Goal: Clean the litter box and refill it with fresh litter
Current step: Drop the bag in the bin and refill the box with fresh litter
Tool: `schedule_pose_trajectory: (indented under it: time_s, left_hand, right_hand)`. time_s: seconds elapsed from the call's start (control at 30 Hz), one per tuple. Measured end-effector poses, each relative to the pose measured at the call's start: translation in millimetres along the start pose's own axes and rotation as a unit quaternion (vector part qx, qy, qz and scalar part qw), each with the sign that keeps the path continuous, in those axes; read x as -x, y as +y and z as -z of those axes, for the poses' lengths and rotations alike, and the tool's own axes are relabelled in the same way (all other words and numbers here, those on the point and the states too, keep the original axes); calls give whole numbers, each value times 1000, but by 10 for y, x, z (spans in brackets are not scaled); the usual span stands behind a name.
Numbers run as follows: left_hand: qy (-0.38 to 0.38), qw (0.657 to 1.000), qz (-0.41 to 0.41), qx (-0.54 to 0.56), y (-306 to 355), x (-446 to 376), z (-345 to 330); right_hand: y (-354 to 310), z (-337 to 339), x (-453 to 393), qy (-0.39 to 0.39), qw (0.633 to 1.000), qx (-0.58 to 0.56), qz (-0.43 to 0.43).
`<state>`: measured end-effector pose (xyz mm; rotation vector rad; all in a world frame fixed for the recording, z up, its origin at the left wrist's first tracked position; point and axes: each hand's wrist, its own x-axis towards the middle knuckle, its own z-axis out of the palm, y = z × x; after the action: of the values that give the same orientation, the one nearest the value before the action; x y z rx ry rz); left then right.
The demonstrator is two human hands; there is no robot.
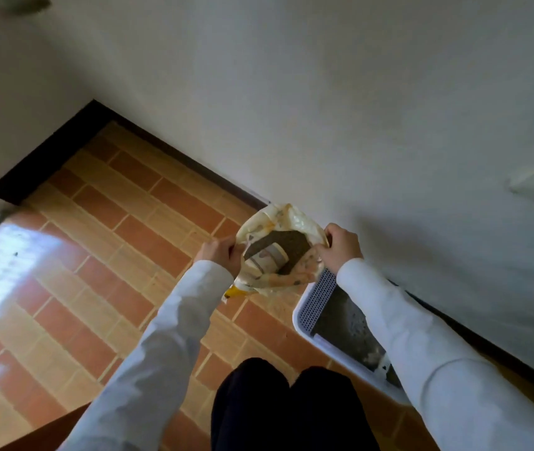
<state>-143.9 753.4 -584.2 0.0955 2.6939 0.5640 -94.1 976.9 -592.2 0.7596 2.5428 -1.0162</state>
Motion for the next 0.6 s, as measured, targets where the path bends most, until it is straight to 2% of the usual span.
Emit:
schedule_pose_trajectory:
  time_s: [0.2, 0.3, 0.43, 0.6]
  left_hand:
    - [22, 999, -26, 10, -703, -782, -1318]
    - [64, 996, -54, 28, -1018, -1046, -1837]
    - [95, 989, -113, 22, -1296, -1188, -2375]
    - [138, 979, -146, 40, -1504, -1138, -2762]
  right_hand:
    - [768, -1155, -989, -4, 999, -19, 33]
    - [1059, -1599, -1364, 9, 998, -8, 58]
    - [1396, -2016, -1645, 25, 996, 21, 77]
    - [1630, -2266, -1696, 18, 996, 30, 87]
